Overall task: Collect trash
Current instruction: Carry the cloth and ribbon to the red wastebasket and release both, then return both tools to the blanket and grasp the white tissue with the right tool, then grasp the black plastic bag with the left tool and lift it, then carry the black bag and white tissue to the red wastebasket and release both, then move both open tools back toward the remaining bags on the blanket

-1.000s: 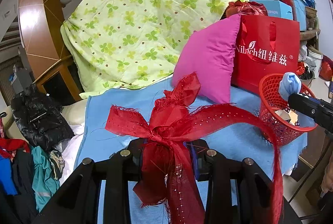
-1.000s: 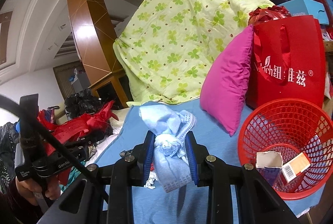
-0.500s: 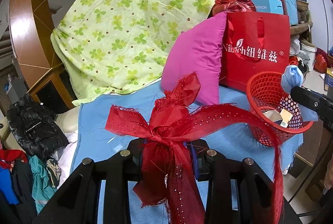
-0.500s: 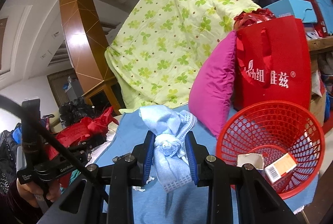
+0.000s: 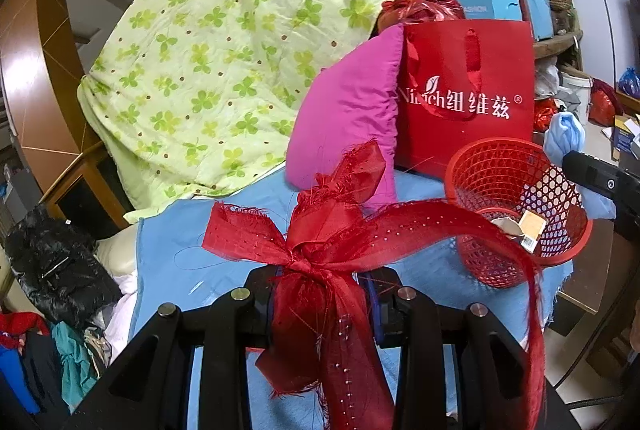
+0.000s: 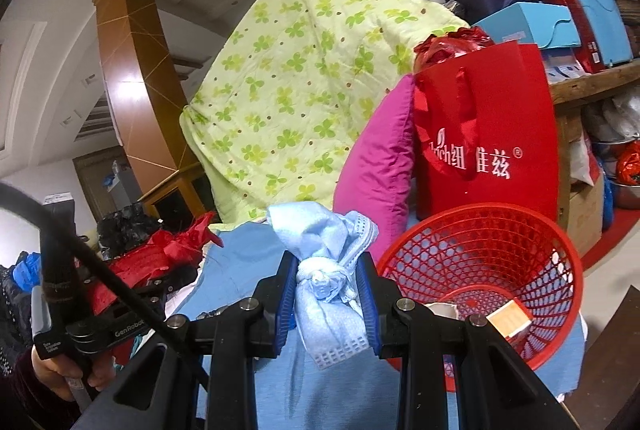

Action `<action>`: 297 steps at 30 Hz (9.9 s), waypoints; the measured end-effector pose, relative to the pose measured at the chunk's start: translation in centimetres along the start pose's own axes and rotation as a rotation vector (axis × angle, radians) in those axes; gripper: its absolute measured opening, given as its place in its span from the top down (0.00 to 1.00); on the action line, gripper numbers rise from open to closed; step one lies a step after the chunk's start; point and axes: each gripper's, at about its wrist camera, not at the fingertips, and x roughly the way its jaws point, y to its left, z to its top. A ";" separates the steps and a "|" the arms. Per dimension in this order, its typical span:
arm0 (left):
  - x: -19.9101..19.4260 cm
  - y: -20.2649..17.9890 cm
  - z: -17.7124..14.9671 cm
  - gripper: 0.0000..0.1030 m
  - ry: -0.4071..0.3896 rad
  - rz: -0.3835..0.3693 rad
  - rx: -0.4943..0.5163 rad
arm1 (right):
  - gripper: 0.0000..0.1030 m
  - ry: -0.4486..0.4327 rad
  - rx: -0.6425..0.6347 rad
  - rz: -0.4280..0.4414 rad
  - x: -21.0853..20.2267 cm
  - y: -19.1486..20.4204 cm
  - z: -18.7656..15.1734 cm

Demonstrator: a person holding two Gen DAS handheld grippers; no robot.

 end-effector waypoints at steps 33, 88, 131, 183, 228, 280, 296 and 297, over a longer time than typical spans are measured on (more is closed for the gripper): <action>4.6 -7.7 4.5 0.64 -0.028 -0.223 0.072 | 0.69 0.011 0.112 -0.106 0.7 -8.5 1.1; 7.1 26.0 -20.4 0.32 0.199 0.097 -0.379 | 0.35 0.562 -0.092 0.171 21.3 13.4 -12.0; 15.5 28.9 -21.6 0.96 0.231 -0.264 -0.529 | 0.71 0.604 -0.147 0.225 23.1 17.4 -14.4; 6.7 22.2 -30.2 0.25 0.200 -0.031 -0.500 | 0.71 0.366 -0.130 0.118 11.5 13.4 -7.8; 0.8 11.5 -6.3 0.79 -0.219 -0.275 -0.266 | 0.71 0.075 -0.032 -0.056 3.0 2.7 -0.4; 3.0 21.9 -18.1 0.20 0.069 0.148 -0.398 | 0.26 0.112 -0.054 0.104 6.7 7.0 -0.9; 8.6 23.2 -21.5 0.20 0.165 0.073 -0.435 | 0.28 0.502 -0.021 0.290 22.3 13.2 -8.8; 8.7 23.6 -21.8 0.20 0.166 0.075 -0.440 | 0.28 0.523 -0.016 0.301 23.6 13.7 -9.3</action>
